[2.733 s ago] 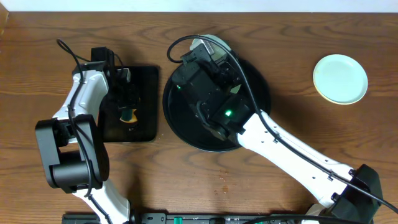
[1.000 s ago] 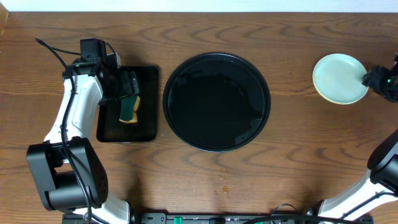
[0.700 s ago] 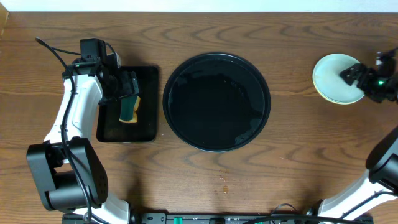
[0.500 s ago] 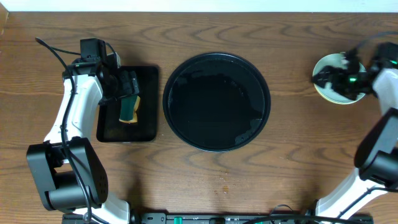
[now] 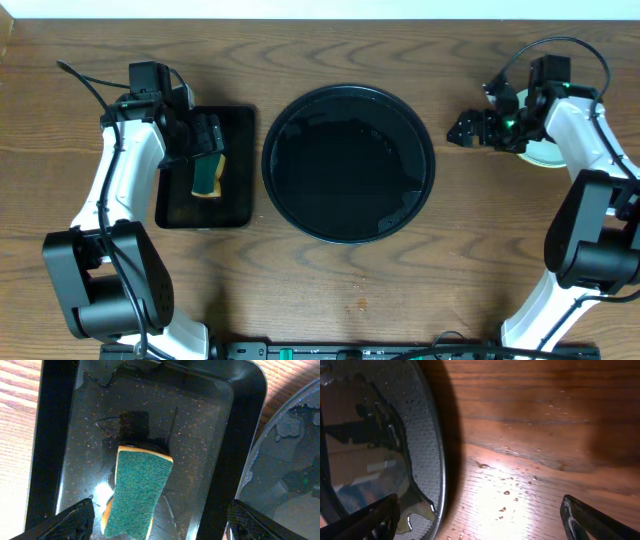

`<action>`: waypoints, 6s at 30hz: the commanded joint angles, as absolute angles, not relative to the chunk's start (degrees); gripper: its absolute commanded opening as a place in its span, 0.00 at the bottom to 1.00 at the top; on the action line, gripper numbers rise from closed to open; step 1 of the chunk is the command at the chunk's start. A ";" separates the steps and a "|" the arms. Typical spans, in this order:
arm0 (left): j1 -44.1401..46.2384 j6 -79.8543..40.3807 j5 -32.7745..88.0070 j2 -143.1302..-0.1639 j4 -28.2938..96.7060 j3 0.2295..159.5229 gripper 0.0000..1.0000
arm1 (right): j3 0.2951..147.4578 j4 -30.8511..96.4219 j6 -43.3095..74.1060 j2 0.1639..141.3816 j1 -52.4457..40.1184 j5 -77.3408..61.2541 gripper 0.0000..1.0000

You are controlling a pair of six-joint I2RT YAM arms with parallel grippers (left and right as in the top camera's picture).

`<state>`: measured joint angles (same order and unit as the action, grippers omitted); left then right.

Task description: Clean dirty plates on tray and stack at the side

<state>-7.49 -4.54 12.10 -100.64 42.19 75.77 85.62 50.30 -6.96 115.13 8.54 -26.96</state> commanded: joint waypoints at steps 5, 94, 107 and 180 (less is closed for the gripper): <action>-7.73 -5.04 12.58 -100.71 42.35 75.77 0.85 | 86.26 50.37 -7.79 115.02 7.81 -26.74 0.99; -7.73 -5.04 12.58 -100.71 42.35 75.77 0.86 | 0.32 3.55 -2.37 0.38 0.45 -8.38 0.99; -7.73 -5.04 12.58 -100.71 42.35 75.77 0.86 | 0.32 3.55 -2.37 0.38 0.45 -8.38 0.99; 4.25 -4.99 7.86 -10.72 37.65 40.32 0.86 | 0.32 3.55 -2.37 0.38 0.45 -8.38 0.99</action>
<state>3.97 -4.51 8.82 -14.02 41.54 45.71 0.38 3.29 -3.14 0.67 1.15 -8.88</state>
